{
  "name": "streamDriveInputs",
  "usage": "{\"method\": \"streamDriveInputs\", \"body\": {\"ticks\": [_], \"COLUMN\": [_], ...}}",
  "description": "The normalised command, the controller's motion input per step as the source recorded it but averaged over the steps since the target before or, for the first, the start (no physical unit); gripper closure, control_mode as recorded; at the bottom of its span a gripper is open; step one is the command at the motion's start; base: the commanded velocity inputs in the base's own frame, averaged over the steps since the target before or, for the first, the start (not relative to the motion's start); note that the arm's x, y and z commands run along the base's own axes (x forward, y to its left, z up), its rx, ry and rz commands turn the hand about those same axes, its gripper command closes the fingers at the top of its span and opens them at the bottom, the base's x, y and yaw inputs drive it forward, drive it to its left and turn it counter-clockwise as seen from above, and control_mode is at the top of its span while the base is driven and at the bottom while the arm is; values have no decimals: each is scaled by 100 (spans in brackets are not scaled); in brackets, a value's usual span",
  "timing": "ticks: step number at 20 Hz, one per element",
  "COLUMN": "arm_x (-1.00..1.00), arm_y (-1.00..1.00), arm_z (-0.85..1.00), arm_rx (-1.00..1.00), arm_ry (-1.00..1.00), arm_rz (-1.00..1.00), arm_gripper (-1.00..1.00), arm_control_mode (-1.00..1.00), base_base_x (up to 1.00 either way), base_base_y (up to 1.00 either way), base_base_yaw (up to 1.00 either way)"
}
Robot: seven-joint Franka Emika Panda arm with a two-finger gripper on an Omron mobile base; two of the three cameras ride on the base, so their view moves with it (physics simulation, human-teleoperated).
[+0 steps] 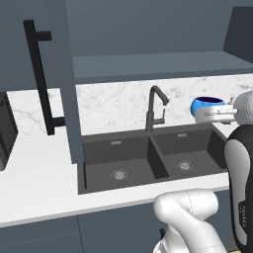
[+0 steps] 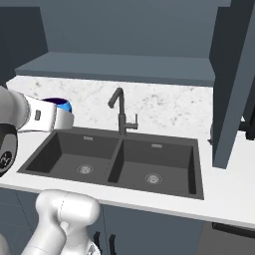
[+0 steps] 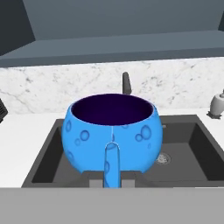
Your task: Gather all objects into one cabinet and sort the glasses and bowls to opposite sides.
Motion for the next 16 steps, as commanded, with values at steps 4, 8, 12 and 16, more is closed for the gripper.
{"method": "streamDriveInputs", "body": {"ticks": [4, 8, 12, 16], "arm_x": [0, 0, 0, 0], "arm_y": [0, 0, 0, 0], "arm_z": [0, 0, 0, 0], "arm_rx": [0, 0, 0, 0], "arm_ry": [0, 0, 0, 0], "arm_rz": [0, 0, 0, 0], "arm_gripper": [100, 100, 100, 100], "arm_control_mode": [-100, -100, 100, 100], "base_base_x": [0, 0, -56, -100], "base_base_y": [0, 0, -5, -19], "base_base_yaw": [0, 0, 0, 0]}}
